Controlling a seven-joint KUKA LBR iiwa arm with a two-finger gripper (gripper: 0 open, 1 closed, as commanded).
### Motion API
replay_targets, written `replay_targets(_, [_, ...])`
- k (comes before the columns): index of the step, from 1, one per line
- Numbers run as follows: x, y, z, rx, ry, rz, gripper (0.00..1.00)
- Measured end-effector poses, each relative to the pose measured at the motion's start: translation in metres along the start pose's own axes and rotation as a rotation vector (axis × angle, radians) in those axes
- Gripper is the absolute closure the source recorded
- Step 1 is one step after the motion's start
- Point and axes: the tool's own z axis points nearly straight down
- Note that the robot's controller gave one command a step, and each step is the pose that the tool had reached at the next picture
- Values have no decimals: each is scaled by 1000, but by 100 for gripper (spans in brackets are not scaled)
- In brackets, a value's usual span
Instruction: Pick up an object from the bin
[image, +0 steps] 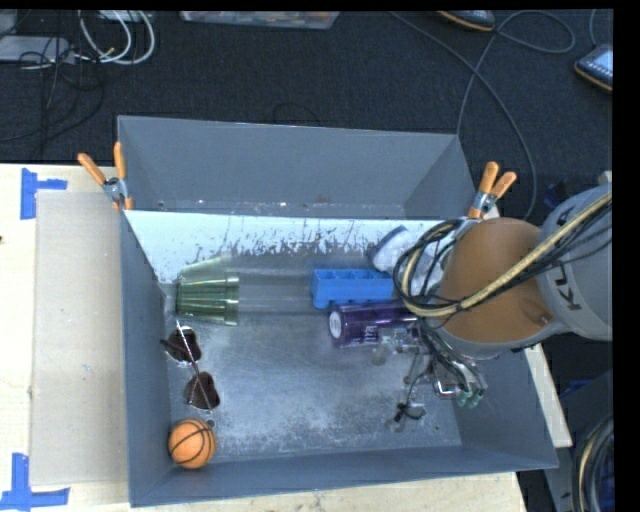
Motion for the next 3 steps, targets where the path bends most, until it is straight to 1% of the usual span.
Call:
replay_targets(1, [0,0,0,0,0,0,0])
replay_targets(2, [9,1,-28,-1,12,2,0])
replay_targets(3, [-2,0,-15,-1,1,-281,0])
